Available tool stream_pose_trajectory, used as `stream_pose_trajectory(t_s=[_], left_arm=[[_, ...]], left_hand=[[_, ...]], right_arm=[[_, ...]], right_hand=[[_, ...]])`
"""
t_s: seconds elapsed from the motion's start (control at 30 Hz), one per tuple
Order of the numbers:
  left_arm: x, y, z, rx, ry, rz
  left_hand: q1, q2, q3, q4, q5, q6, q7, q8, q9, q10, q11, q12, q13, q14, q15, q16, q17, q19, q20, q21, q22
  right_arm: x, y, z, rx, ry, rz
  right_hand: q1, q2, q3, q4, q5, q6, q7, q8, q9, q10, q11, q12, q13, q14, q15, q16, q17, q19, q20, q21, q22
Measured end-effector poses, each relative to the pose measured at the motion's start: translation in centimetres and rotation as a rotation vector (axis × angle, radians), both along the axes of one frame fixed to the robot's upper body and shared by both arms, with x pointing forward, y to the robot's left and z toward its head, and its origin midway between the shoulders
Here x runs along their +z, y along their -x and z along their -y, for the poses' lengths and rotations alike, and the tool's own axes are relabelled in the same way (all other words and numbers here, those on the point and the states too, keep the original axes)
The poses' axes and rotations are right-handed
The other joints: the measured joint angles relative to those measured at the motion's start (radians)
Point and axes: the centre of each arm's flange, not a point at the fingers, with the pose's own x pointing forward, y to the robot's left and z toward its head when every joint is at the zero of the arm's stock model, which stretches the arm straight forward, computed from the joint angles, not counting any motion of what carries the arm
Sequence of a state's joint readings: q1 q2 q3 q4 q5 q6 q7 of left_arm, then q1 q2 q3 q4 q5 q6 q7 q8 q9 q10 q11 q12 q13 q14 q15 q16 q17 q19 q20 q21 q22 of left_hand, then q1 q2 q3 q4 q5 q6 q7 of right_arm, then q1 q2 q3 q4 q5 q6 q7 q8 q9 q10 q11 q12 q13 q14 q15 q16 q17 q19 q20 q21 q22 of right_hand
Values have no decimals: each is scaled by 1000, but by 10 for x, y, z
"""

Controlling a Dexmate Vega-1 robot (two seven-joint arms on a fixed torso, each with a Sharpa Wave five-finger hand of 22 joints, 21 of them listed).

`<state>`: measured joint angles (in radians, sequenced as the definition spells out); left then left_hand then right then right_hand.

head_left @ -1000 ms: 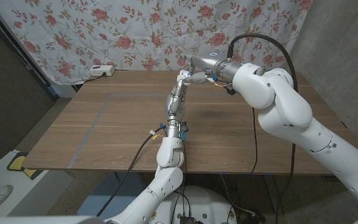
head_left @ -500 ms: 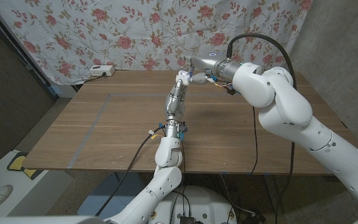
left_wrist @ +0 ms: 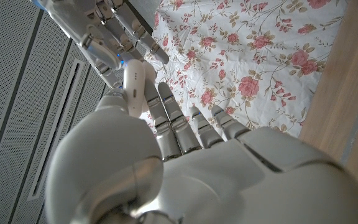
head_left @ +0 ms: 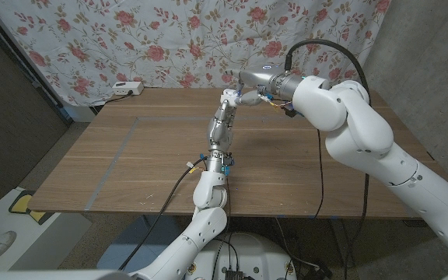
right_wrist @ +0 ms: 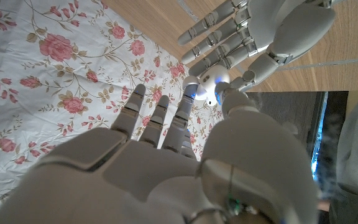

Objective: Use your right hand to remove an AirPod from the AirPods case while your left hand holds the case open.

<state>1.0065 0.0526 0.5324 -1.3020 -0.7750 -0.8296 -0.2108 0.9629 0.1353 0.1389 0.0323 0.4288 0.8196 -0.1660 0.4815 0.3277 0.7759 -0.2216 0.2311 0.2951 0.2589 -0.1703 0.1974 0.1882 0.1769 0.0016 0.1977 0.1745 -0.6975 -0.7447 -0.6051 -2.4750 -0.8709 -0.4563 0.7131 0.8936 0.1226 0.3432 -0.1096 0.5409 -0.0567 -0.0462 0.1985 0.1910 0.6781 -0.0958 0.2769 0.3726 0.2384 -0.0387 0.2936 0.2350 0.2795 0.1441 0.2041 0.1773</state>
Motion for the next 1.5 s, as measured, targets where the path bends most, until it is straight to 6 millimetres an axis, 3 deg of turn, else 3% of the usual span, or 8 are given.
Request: stream_pose_trajectory(t_s=[0.47, 0.7, 0.83, 1.5], left_arm=[[-1, 0, 3, -20, -18, 4], [-1, 0, 5, -36, -22, 7], [0, 0, 6, -48, -27, 14], [1, -3, 13, -82, -59, 21]], left_hand=[[10, -3, -4, 4, 0, 0, 0, 4, 1, 0, 0, 0, 5, 0, 0, 0, 0, 0, 0, 0, 0], [14, -1, -8, 8, -1, 0, 0, 4, 4, 0, 0, -1, 6, 0, 0, 0, 0, 2, -2, 0, 0], [14, -1, -14, 14, -3, 0, 0, 4, 5, 0, 1, -6, 9, 0, 0, 0, 0, 61, -37, 24, 5], [13, 1, -14, 22, -6, -5, -5, 10, 70, 0, 1, -6, 14, 0, 0, 0, 0, 72, -39, 25, 14]], right_arm=[[1, 1, 7, 3, -8, -18], [1, 2, 10, 4, -8, -21], [2, 3, 12, 6, -10, -25], [0, 3, 17, 18, -19, -60]], right_hand=[[-16, 6, 5, 6, 8, 23, 5, 5, 0, 29, -10, 8, 10, 27, 1, 7, 2, 9, -9, 0, 0], [5, -16, 5, -33, 8, 27, 1, 5, 0, 34, -12, 13, 20, 27, 1, 7, -3, 13, -5, 0, 0], [14, -23, 4, -41, 3, 24, -1, 5, 0, 45, -8, 20, 28, 27, 1, 7, -3, 17, -1, 0, 0], [38, 1, -12, -49, -46, -1, -26, 1, 2, 13, -21, 64, 97, 23, -2, 7, 18, 4, -14, 0, 0]])
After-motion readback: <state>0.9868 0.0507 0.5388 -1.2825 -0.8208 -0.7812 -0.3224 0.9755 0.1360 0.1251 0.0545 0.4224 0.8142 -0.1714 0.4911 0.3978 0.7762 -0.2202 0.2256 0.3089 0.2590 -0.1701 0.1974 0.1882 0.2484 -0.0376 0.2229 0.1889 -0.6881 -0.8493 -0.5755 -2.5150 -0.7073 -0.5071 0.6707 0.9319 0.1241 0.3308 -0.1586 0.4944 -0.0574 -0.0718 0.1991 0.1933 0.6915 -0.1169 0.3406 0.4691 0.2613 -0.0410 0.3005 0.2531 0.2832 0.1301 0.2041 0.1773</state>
